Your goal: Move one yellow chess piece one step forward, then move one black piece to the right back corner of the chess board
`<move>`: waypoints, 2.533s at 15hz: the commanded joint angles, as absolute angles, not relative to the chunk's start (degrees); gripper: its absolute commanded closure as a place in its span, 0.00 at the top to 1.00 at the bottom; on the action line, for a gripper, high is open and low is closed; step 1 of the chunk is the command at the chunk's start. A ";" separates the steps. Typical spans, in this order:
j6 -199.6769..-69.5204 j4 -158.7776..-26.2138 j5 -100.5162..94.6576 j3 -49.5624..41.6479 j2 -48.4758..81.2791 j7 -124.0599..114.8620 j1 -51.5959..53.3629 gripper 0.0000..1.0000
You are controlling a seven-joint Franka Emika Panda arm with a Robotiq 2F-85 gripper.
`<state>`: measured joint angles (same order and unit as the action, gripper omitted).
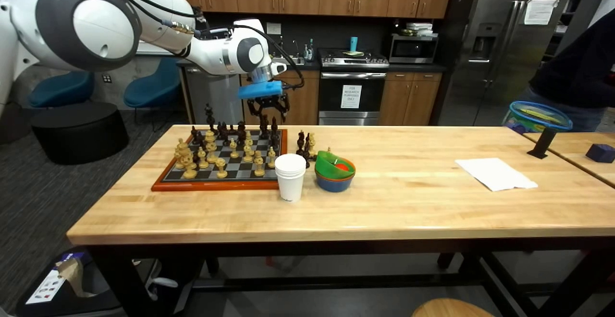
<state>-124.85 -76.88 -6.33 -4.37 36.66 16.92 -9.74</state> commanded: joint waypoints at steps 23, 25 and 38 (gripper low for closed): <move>-129.78 -89.56 -7.46 -6.16 28.26 9.78 -8.64 0.54; -128.07 -91.97 -6.19 -5.21 25.28 11.36 -9.04 0.78; -102.92 -106.59 1.56 -2.95 -0.16 25.55 -6.75 1.00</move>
<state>-103.09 -106.84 1.58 -1.79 -0.31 25.58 -7.90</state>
